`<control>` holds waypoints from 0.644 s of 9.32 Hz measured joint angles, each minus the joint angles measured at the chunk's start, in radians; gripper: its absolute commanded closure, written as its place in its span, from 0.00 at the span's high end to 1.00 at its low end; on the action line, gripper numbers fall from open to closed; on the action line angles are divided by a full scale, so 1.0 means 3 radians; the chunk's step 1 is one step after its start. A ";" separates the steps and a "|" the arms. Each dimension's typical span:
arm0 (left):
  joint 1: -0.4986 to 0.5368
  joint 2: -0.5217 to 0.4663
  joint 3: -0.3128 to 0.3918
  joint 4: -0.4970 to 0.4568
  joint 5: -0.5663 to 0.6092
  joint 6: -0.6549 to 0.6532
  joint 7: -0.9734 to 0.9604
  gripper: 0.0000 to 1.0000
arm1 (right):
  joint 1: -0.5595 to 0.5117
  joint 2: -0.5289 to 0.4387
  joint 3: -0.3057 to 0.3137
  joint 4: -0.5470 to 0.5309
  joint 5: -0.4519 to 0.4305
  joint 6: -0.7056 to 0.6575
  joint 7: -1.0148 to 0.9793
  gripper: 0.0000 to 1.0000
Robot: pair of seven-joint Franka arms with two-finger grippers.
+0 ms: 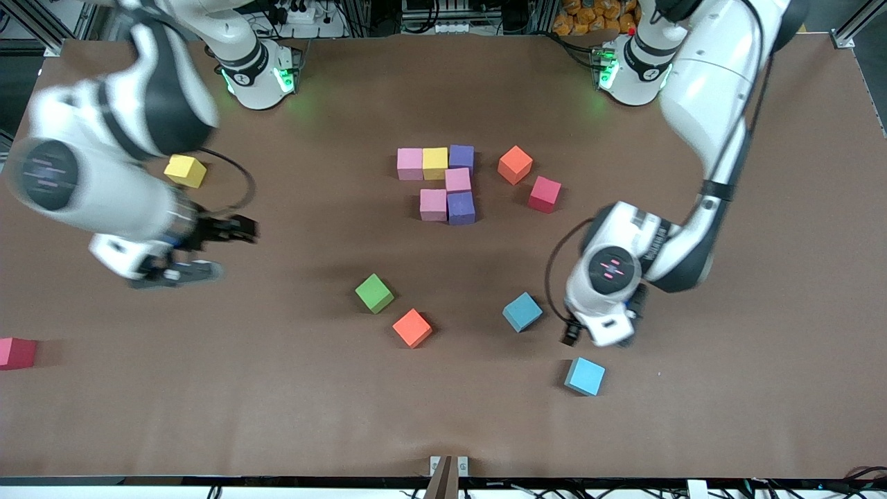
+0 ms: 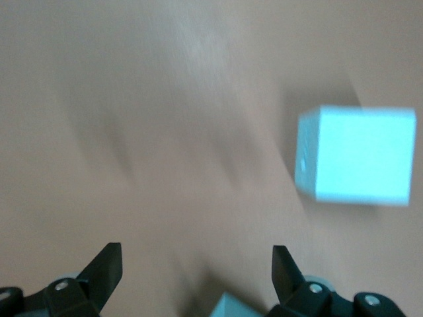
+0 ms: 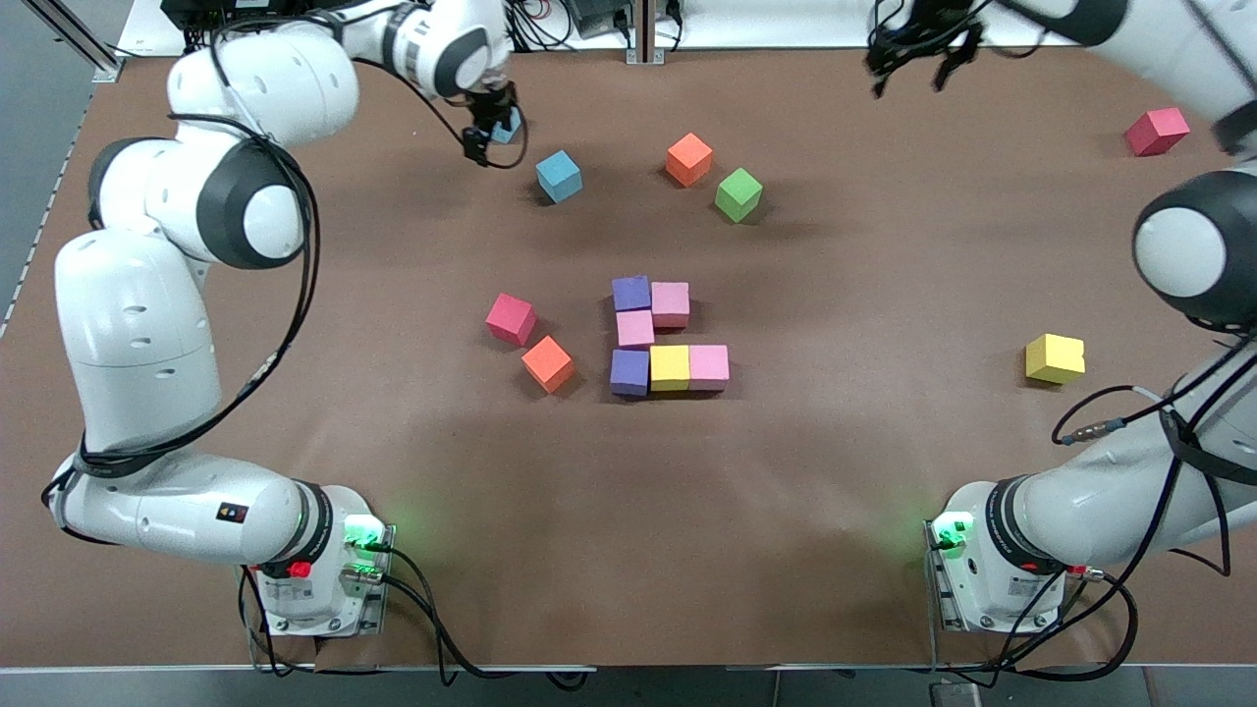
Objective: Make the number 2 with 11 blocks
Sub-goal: 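Grasp the light blue cube with the left gripper while the right grasps green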
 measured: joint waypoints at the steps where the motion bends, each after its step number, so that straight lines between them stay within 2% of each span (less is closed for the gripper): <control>1: 0.0134 0.0002 0.0000 0.0004 -0.0001 0.0009 0.0125 1.00 | 0.0123 0.0065 0.0002 -0.0170 0.0003 0.0331 0.0017 1.00; 4: 0.0266 0.0083 -0.0001 0.0008 -0.0004 0.0391 0.0228 1.00 | 0.0477 0.0270 0.0004 -0.0352 0.0005 0.0622 0.0022 1.00; 6: 0.0252 0.0189 -0.0012 0.0031 -0.0004 0.0560 0.0228 1.00 | 0.0631 0.0398 0.0005 -0.0615 0.0021 0.1268 0.0043 1.00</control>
